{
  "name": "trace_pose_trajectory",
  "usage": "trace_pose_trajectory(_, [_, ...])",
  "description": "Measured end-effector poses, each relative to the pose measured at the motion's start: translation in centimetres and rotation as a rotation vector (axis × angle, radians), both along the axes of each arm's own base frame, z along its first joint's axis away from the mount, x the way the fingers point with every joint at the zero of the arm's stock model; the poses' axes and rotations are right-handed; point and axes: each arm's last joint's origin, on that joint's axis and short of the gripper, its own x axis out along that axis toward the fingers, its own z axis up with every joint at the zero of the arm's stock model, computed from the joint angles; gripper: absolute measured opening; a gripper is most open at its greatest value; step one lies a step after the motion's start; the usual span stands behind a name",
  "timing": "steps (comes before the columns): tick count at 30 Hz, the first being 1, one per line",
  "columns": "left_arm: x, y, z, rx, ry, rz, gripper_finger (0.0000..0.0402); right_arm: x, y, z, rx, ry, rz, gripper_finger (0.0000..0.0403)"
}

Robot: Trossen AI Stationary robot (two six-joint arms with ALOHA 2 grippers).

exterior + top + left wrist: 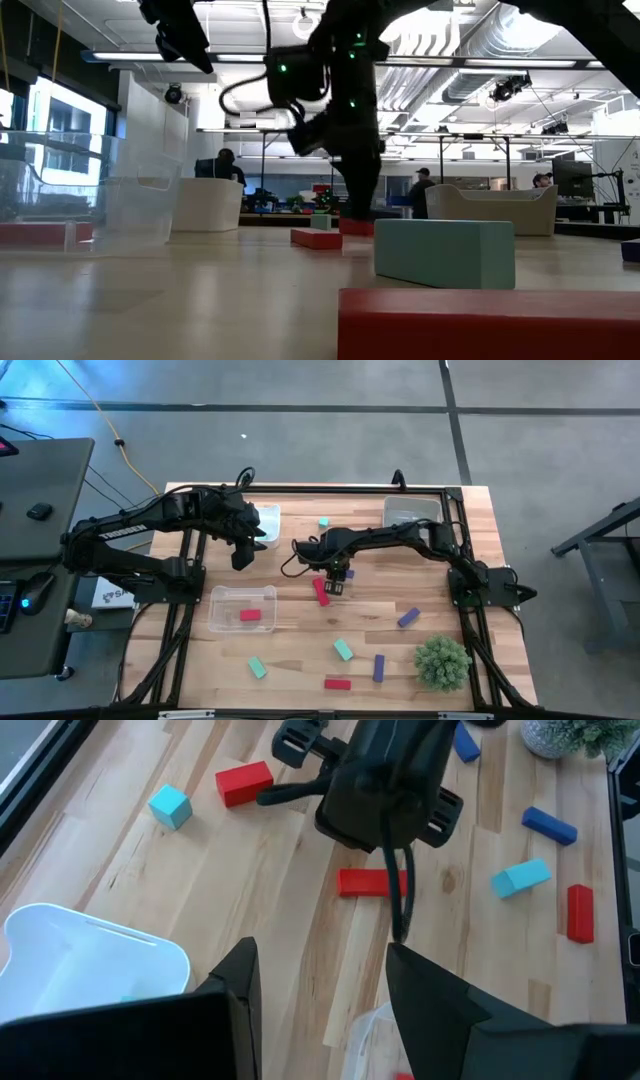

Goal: Sort & place blocks by color
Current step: Put the top left violet block into the gray bin

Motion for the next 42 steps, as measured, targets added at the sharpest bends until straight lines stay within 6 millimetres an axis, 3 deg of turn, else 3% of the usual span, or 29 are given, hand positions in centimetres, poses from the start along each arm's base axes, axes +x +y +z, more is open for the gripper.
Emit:
trace_pose_trajectory(12, [0.0,0.0,0.0,0.003,0.001,0.008,0.0129,0.2,-3.5,5.0,-0.162,-0.008,0.009,0.0074])
trace_pose_trajectory(23, [0.0,0.1,0.0,-0.006,0.001,0.039,0.0129,-1.5,-8.7,8.9,-0.319,0.040,-0.092,0.0074])
trace_pose_trajectory(36, [0.0,0.3,0.1,0.026,0.004,0.084,0.0129,-7.5,-14.0,16.2,-0.446,-0.084,-0.336,0.0074])
trace_pose_trajectory(42, [0.2,0.4,0.2,0.042,-0.017,0.092,0.0129,-10.6,-16.1,18.6,-0.494,-0.113,-0.486,0.0074])
